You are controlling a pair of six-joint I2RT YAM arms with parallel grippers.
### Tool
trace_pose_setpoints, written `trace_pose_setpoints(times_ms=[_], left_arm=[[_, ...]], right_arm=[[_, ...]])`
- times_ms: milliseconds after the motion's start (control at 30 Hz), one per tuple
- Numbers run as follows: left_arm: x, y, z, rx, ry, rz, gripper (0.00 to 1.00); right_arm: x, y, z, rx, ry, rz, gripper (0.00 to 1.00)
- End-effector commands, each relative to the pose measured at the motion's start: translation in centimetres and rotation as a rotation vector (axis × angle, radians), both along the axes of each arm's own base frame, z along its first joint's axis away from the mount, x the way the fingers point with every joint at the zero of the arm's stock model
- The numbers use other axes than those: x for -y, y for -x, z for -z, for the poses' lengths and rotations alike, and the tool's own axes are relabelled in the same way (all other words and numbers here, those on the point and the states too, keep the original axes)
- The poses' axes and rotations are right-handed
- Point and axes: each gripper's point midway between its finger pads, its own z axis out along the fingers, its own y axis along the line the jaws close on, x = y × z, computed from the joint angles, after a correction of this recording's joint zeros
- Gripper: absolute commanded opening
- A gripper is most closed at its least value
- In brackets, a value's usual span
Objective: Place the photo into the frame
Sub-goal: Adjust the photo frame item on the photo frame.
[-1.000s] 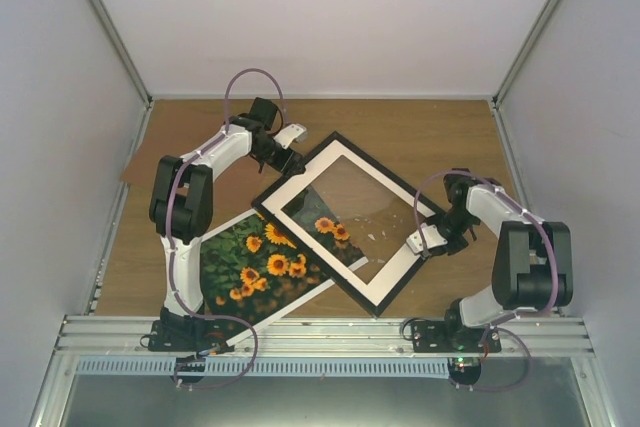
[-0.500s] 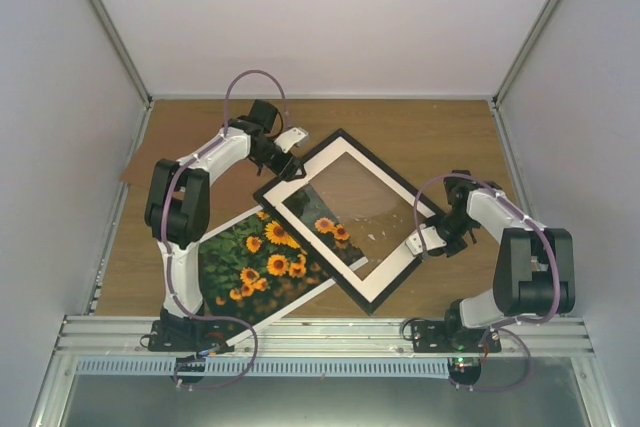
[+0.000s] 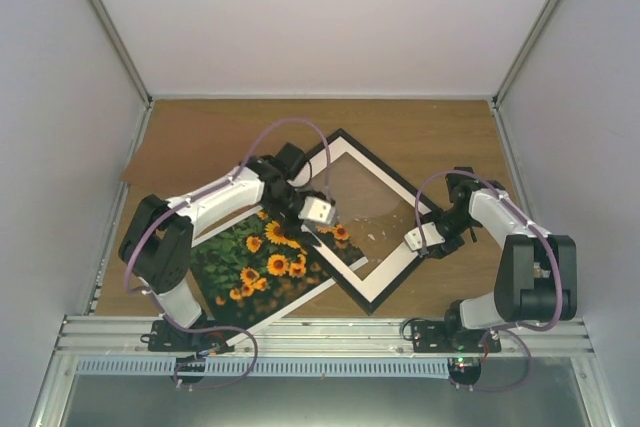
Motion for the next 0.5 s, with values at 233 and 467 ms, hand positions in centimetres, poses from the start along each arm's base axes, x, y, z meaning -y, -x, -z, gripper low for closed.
trace_pose_setpoints(times_ms=[233, 467], left_arm=[[4.3, 6.4, 4.7, 0.177, 0.012, 0.381, 0.68], [5.4, 8.4, 6.1, 0.095, 0.026, 0.403, 0.64]], right_arm=[[-0.6, 0.2, -1.0, 0.074, -0.04, -0.207, 0.63], [-0.6, -0.3, -1.0, 0.071, -0.042, -0.198, 0.63]])
